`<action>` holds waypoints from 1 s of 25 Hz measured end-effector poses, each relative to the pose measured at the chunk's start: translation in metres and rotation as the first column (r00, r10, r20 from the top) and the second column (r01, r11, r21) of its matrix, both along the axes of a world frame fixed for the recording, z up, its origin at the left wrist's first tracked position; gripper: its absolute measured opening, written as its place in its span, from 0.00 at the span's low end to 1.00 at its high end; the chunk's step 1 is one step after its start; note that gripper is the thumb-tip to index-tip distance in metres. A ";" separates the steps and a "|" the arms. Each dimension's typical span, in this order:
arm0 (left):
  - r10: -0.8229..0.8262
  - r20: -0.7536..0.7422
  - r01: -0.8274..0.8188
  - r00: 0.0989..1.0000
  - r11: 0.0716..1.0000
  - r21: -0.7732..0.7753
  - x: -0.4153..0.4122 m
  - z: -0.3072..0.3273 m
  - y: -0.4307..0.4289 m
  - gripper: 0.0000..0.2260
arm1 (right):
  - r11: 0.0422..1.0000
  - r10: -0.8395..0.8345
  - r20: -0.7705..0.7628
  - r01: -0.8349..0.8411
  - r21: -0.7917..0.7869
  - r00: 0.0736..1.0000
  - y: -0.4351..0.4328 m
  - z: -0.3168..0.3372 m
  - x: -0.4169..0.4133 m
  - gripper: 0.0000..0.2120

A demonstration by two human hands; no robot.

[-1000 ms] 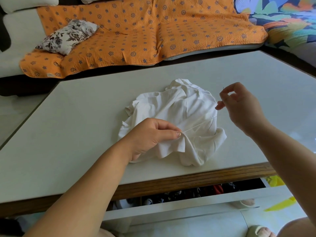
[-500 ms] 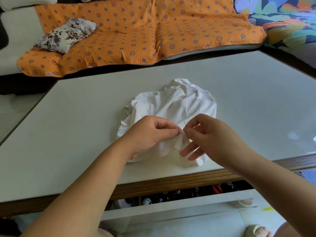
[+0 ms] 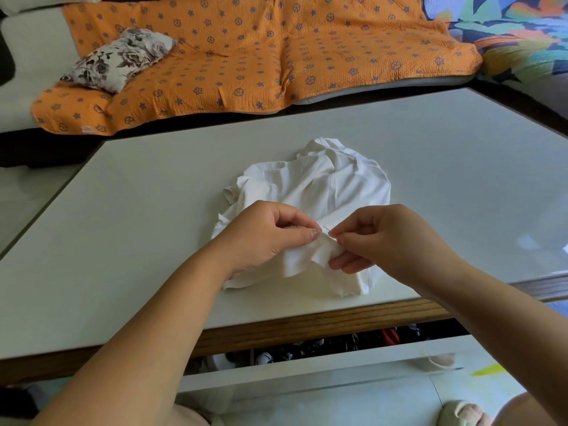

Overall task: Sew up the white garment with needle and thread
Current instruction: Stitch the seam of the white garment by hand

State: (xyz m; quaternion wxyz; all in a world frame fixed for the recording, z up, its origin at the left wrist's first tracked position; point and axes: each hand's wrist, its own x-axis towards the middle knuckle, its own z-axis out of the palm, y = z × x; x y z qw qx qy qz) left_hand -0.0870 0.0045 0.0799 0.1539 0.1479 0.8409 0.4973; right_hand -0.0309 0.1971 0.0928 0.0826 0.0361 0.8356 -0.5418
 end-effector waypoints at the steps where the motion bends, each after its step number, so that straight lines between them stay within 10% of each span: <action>1: 0.000 0.001 0.000 1.000 1.000 0.001 0.000 0.000 0.000 0.03 | 1.000 0.009 0.009 -0.009 0.006 1.000 0.000 0.000 0.000 0.07; 25: -0.021 0.021 0.020 1.000 1.000 0.015 0.001 0.001 0.001 0.03 | 0.999 0.040 0.106 -0.043 0.030 0.994 0.001 0.006 0.001 0.06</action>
